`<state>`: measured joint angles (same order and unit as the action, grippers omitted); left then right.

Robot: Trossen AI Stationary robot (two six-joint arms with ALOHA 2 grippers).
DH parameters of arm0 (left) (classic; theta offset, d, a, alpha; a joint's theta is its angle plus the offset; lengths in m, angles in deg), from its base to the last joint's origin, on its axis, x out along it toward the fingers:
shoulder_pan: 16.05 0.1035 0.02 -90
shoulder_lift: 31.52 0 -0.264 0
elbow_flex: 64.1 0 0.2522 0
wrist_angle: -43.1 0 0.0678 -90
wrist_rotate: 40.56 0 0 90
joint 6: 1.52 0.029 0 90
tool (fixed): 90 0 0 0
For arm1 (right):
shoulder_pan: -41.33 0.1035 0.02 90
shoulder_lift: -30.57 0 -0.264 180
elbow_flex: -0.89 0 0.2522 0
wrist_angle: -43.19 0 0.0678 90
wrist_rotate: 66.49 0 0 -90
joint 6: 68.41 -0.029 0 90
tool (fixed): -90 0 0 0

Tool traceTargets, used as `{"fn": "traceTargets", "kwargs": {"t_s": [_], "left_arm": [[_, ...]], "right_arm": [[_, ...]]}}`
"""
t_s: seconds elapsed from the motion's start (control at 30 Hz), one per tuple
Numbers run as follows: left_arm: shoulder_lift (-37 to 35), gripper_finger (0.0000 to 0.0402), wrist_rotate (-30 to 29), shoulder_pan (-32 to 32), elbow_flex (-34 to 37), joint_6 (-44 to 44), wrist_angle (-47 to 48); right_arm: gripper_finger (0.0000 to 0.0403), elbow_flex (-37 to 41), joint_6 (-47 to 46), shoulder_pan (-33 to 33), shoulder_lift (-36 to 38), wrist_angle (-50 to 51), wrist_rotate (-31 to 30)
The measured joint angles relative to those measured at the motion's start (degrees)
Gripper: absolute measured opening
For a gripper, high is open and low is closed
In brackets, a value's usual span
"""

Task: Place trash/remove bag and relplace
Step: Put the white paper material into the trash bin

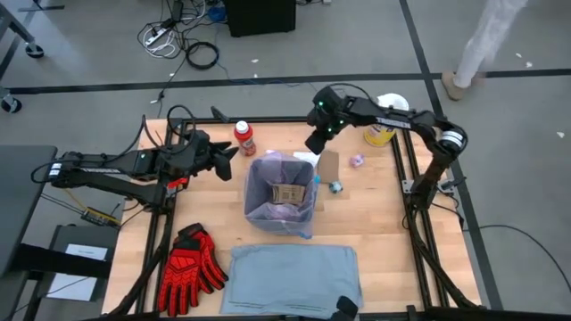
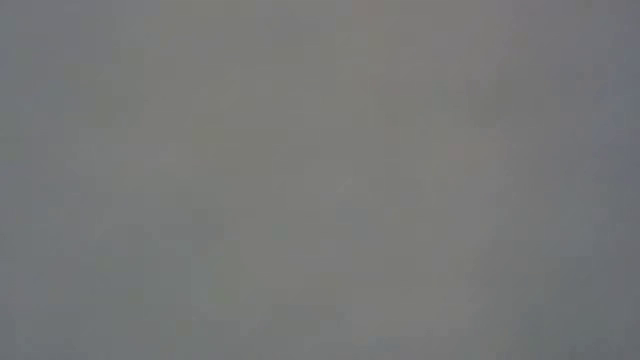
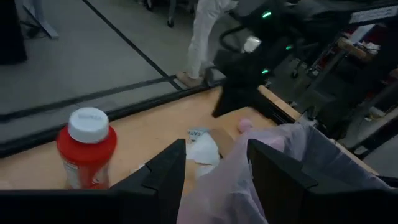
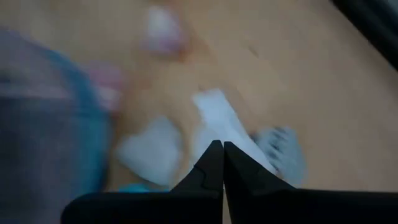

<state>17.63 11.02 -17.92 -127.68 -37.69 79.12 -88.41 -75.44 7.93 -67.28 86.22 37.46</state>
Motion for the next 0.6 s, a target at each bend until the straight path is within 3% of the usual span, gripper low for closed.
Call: {"fn": "traceTargets", "kwargs": {"t_s": [0.13, 0.33, 0.6], "left_arm": [[0.00, 0.0182, -4.03, 0.02, 0.00, 3.40, -0.07], [0.00, 0.0182, -4.55, 0.02, 0.00, 4.59, -0.02], [0.00, 0.0182, -4.73, 0.00, 0.00, 4.61, 1.88]], "right_arm": [[0.0000, -0.02, -0.54, -0.23, 1.49, -3.00, 1.06], [0.0009, -0.04, 1.63, -0.39, -0.61, 0.40, 2.21], [0.0087, -0.02, 3.05, 1.51, -5.17, 3.12, 4.58]]}}
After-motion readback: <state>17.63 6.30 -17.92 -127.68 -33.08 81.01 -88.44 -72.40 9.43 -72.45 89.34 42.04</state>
